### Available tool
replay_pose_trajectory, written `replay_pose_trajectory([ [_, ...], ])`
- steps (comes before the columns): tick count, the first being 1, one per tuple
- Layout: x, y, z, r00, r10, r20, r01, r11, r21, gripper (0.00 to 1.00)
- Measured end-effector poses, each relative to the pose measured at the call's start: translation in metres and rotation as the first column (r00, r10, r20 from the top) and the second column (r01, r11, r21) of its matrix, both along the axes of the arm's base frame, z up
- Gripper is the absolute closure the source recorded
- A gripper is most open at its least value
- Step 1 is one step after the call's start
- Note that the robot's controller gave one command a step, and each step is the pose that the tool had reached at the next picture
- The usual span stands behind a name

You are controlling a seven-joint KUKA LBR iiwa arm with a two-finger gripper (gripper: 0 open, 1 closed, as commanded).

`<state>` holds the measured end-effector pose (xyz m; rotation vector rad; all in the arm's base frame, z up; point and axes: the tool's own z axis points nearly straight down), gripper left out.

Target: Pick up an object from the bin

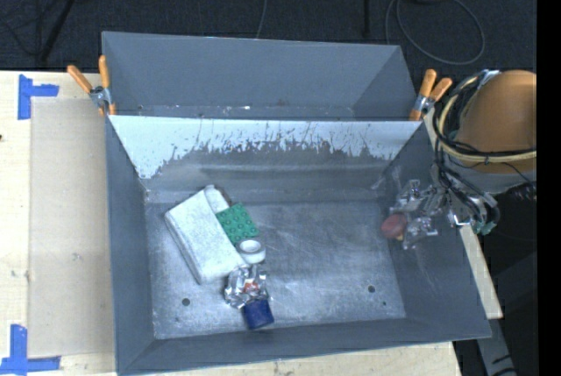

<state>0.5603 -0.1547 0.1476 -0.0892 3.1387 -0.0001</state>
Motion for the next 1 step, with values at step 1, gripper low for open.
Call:
replay_pose_trajectory([
  [1, 0.0015, 0.0007, 0.045, 1.0, 0.001, 0.004, -0.001, 1.0, -0.001, 1.0],
])
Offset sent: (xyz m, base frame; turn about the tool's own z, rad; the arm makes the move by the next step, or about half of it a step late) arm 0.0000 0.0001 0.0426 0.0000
